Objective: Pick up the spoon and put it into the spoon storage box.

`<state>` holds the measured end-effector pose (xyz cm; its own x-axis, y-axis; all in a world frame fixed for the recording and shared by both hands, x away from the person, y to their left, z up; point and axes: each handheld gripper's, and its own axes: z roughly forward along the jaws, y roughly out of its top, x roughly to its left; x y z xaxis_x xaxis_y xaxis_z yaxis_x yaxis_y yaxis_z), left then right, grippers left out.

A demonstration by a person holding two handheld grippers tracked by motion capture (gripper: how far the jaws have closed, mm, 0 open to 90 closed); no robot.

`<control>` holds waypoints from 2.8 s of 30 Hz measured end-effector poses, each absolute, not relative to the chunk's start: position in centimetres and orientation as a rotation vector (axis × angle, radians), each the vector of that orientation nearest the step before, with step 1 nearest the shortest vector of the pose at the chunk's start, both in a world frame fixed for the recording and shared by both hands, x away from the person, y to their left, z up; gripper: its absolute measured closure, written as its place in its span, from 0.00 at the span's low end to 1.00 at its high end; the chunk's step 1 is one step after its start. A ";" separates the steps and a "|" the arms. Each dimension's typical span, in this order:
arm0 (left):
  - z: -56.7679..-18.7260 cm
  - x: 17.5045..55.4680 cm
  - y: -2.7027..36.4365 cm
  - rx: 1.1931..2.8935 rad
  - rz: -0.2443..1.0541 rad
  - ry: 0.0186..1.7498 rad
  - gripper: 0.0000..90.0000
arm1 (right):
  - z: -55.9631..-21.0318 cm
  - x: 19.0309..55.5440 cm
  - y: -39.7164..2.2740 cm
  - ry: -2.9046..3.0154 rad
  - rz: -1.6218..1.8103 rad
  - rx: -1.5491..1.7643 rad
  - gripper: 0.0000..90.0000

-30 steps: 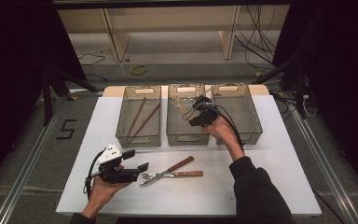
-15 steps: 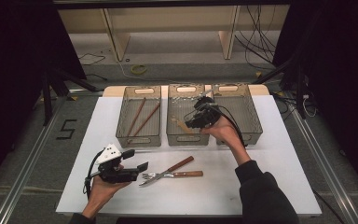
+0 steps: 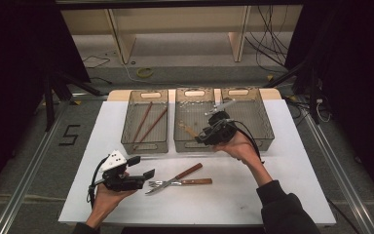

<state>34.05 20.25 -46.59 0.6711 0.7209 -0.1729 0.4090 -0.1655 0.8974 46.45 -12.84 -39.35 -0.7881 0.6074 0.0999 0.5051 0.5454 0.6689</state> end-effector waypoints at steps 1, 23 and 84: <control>-46.6 34.1 20.3 1.796 0.356 0.903 0.24 | -39.4 46.3 -12.9 2.637 1.067 0.956 0.52; -46.6 34.1 20.3 1.795 0.356 0.903 0.24 | -43.4 44.2 -11.1 2.699 1.037 0.887 0.81; -46.6 34.1 20.4 1.786 0.361 0.911 0.24 | -47.5 41.7 -10.1 2.878 0.789 0.799 1.00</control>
